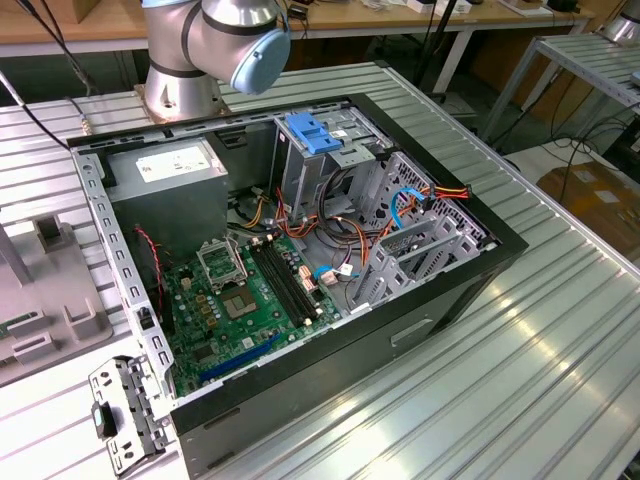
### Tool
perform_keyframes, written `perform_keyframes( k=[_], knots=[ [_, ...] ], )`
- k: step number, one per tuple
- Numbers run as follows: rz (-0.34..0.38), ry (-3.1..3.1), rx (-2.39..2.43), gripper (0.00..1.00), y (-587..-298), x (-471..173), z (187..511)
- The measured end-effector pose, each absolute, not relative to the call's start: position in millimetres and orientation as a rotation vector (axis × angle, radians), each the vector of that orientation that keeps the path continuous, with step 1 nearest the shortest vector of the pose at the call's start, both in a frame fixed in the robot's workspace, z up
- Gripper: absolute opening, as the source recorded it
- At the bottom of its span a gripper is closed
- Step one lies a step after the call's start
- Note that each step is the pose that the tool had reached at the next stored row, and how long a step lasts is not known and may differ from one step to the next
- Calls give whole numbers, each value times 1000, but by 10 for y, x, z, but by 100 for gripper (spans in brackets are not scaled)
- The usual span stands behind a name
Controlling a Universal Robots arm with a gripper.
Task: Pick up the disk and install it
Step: 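Pick up the disk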
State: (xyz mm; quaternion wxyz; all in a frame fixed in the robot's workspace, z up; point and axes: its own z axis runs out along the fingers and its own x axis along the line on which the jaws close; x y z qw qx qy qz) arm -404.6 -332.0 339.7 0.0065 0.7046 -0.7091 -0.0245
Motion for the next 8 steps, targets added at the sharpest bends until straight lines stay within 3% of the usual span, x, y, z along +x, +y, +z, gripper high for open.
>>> perform_keyframes(
  k=[8],
  knots=[
    [-80, -2220, 2206, 48, -3140, -4056, 3374]
  ],
)
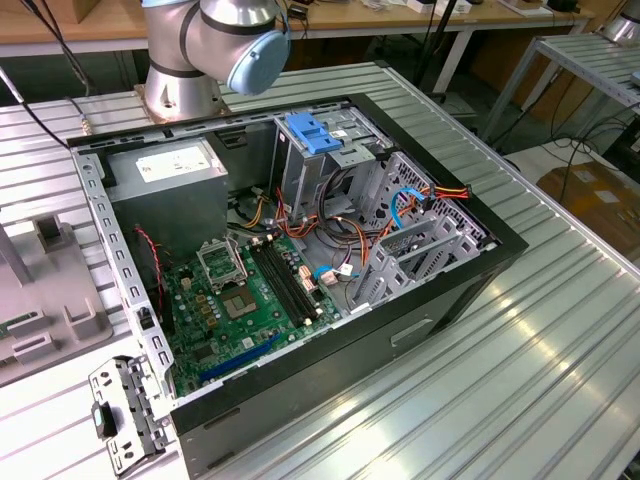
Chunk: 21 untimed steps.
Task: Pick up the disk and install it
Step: 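Pick up the disk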
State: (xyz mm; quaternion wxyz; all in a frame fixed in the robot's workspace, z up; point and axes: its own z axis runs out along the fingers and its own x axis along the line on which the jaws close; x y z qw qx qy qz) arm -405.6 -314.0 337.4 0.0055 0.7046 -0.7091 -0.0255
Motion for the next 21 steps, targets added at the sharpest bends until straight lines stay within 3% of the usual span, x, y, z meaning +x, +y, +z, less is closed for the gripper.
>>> perform_keyframes(
  k=[18, 21],
  knots=[
    [-81, -2221, 2206, 48, -2907, -4128, 3305],
    [-82, -2221, 2207, 48, -2894, -4150, 3156]
  ],
)
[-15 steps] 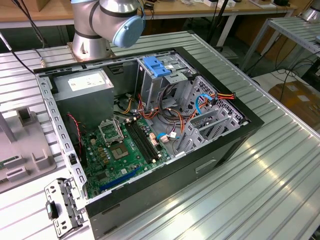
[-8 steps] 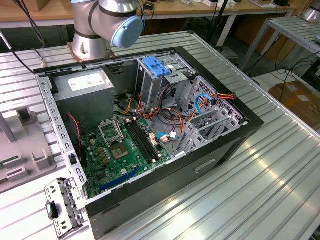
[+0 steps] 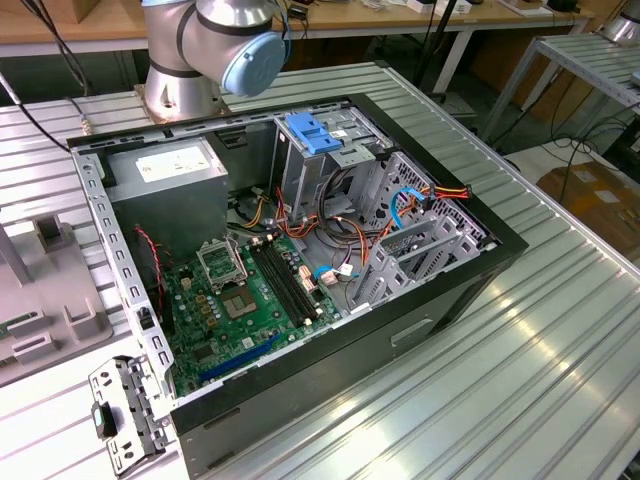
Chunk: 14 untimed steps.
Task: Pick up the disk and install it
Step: 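Pick up the disk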
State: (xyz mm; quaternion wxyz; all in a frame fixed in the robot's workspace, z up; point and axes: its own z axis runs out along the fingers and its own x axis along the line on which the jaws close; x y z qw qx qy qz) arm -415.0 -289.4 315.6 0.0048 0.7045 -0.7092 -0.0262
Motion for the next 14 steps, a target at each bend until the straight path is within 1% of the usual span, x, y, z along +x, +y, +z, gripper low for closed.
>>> perform_keyframes(
  k=[1, 2, 11, 14],
  knots=[
    [-84, -2222, 2208, 48, -2877, -4151, 3012],
    [-87, -2223, 2209, 48, -2795, -4162, 2930],
    [-85, -2222, 2208, 48, -2799, -4167, 2902],
    [-63, -2213, 2198, 48, -2801, -4168, 2900]
  ],
)
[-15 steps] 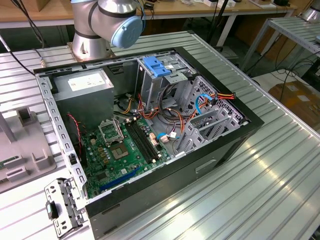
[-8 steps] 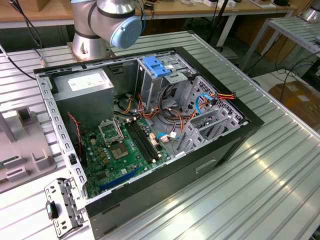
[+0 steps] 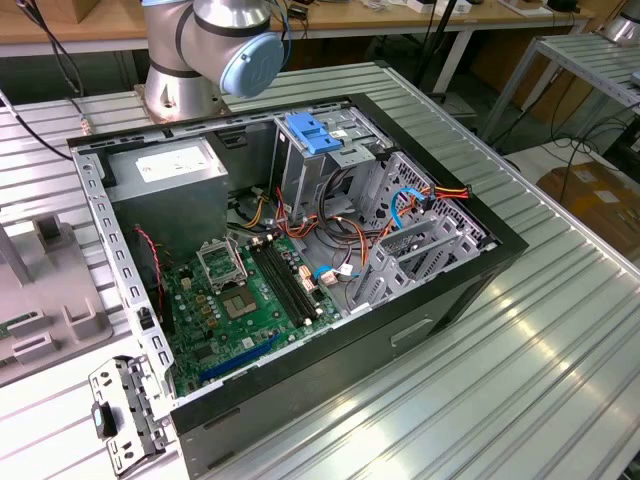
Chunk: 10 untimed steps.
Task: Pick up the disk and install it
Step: 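Pick up the disk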
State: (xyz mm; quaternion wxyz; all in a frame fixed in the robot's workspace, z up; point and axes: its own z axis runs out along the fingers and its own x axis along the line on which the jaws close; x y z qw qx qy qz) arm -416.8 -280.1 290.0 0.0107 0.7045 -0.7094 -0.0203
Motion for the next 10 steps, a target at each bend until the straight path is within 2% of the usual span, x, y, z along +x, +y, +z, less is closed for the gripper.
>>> perform_keyframes(
  k=[6, 10],
  knots=[
    [-48, -2209, 2193, 48, -2801, -4168, 2900],
    [-8, -2227, 2212, 48, -2801, -4168, 2897]
  ],
)
